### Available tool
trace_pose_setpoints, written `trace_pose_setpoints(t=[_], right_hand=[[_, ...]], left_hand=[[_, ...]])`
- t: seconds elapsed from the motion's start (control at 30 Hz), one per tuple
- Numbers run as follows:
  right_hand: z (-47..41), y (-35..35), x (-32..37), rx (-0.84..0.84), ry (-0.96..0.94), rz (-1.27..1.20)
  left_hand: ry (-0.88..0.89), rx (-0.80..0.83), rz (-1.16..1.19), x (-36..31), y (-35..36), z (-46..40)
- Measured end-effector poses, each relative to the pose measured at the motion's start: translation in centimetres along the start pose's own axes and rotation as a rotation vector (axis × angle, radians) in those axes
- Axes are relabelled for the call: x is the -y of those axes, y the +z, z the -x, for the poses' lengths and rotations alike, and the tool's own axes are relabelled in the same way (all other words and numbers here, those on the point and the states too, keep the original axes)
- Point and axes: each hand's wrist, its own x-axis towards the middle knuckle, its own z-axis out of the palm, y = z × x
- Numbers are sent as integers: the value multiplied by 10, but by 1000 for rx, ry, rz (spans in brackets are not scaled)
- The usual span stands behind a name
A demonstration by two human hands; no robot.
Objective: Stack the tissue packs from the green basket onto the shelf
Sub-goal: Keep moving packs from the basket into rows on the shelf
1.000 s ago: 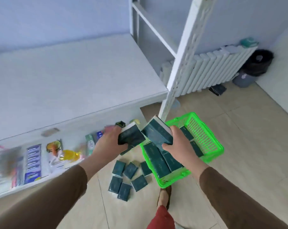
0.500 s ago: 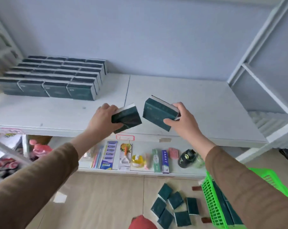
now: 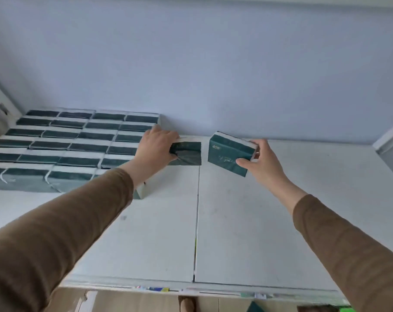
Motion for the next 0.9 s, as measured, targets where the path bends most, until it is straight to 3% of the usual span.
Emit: trace_pose_setpoints(t=[0.3,0.57,0.8,0.9], right_hand=[[-115,46,0,19,-18,50],[-166,83,-21,72,-45,92],[-168,126,-17,-170,27,-42],[-164,136,-15,-154,133,-166]], left_hand=[[27,54,-81,56,42,-112],[16,63,-146,84,75,-141],[-35,40,-126,82,82,-137],[-35,65,-99,77,77,-133]])
